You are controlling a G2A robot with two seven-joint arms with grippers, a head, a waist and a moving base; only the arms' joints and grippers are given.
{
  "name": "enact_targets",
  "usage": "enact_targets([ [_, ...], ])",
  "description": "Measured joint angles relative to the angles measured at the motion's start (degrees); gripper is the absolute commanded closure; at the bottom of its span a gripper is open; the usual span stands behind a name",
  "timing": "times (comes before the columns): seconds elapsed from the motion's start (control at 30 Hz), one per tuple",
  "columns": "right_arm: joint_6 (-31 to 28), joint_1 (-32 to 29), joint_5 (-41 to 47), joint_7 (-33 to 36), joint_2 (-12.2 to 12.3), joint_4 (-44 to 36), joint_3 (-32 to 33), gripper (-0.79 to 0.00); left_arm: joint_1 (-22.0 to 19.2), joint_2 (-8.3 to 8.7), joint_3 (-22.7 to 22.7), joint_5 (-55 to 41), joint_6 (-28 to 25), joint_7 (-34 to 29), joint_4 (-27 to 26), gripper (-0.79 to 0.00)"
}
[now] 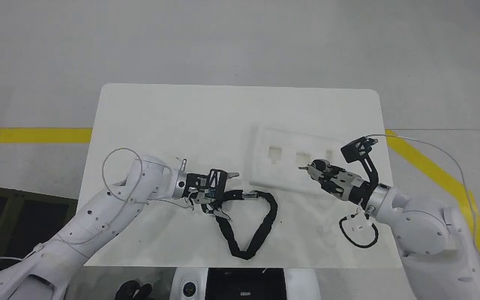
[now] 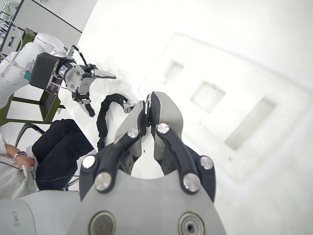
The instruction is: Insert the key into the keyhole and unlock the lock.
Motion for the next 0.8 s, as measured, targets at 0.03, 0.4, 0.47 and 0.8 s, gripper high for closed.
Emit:
enact_targets([
  [0.03,0.0,0.0,0.0,0.0,0.0,0.0,0.0,0.0,-0.1,-0.16,0.3,0.2,0.0,-0.1,0.1,-0.785],
  [0.4,0.0,0.0,0.0,0.0,0.0,0.0,0.0,0.0,-1.1,-1.8,2.5,1.2,3.2,-2.0,2.1,-0.785],
  [0.47,0.0,0.0,0.0,0.0,0.0,0.0,0.0,0.0,-1.1,-1.79,2.4,1.2,3.2,-2.0,2.1,-0.785],
  [0.8,0.0,0.0,0.0,0.0,0.0,0.0,0.0,0.0,-1.1,-1.79,2.4,1.2,3.2,-2.0,2.1,-0.785],
])
